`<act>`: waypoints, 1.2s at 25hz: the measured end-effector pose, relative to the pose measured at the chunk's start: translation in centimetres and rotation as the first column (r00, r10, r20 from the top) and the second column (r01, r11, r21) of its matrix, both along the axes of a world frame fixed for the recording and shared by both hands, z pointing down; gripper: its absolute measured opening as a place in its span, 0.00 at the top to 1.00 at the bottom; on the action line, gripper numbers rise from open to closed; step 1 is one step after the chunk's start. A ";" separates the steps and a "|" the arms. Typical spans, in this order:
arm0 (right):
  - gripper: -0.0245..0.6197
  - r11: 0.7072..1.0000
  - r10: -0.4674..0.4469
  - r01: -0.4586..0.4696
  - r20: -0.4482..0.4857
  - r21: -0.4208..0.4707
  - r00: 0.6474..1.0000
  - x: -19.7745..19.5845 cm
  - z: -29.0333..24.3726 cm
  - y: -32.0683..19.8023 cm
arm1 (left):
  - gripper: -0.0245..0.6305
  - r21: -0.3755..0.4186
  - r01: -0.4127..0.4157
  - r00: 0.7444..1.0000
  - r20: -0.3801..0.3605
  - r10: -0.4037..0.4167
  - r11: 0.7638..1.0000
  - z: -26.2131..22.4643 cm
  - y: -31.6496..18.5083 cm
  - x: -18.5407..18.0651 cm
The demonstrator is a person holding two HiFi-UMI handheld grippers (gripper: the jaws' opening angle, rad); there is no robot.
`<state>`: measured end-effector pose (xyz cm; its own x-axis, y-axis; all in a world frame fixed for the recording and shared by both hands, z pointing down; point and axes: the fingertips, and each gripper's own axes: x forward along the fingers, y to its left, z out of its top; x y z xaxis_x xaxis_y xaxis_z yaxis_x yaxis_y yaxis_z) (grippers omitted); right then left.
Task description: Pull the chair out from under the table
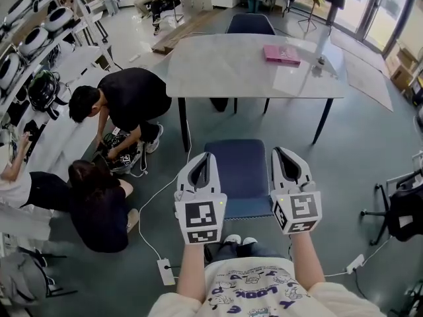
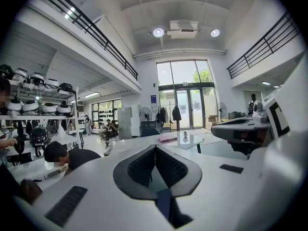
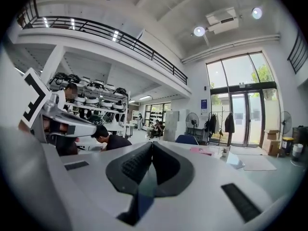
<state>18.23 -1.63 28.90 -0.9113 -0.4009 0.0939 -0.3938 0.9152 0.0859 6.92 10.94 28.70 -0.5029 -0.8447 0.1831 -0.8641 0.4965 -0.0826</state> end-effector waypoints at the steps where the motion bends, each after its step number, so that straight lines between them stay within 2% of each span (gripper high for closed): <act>1: 0.95 1.000 0.006 -0.006 0.006 -0.008 1.000 0.3 -0.2 -0.1 | 0.93 0.005 0.005 1.000 -0.003 -0.005 1.000 -0.1 0.0 0.3; 10: 0.95 0.999 0.026 -0.026 0.014 -0.021 1.000 3.5 -0.7 -0.6 | 0.93 0.015 0.013 1.000 -0.018 -0.013 1.000 -0.7 -0.4 3.5; 30: 0.95 0.998 0.050 -0.050 0.018 -0.036 0.999 5.9 -0.6 -1.6 | 0.93 -0.017 -0.014 0.999 -0.033 0.013 1.000 -0.2 -1.5 5.8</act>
